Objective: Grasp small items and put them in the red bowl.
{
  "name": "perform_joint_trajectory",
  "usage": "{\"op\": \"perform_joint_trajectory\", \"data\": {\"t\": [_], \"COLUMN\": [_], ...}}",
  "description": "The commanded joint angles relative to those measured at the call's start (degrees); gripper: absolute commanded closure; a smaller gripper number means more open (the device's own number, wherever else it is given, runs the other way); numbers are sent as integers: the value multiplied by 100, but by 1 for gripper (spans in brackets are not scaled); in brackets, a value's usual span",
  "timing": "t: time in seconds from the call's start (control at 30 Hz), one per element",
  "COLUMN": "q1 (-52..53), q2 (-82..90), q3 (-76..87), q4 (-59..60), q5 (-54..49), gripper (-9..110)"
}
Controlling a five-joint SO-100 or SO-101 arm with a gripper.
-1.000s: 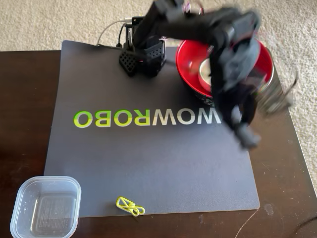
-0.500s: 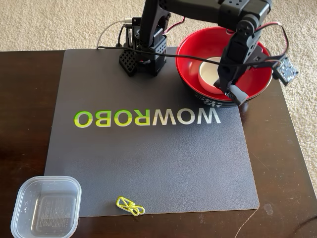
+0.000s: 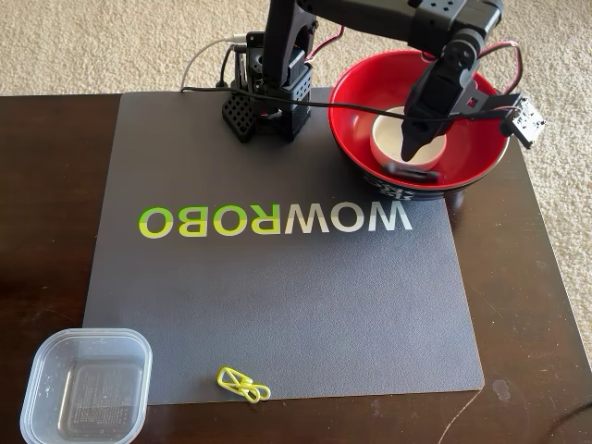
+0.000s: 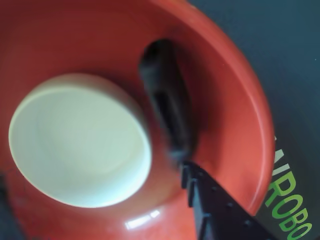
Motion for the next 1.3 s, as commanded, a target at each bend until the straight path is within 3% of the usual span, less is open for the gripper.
{"op": "perform_joint_trajectory", "data": {"t": [0.0, 0.23, 0.37, 0.57, 0.73, 1.0, 1.27], "q1": [255, 2391, 3920, 5783, 6258, 6187, 6284], "q2": [193, -1521, -2188, -3217, -4061, -5291, -6161], "q3": [-483, -3753, -4395, -4632, -5142, -7049, -7576], "q4": [-88, 26, 26, 26, 9, 26, 26], "q5": [-439, -2136, -2944, -5941, -8121, -8464, -8921], "gripper": [40, 41, 43, 53, 60, 62, 68]}}
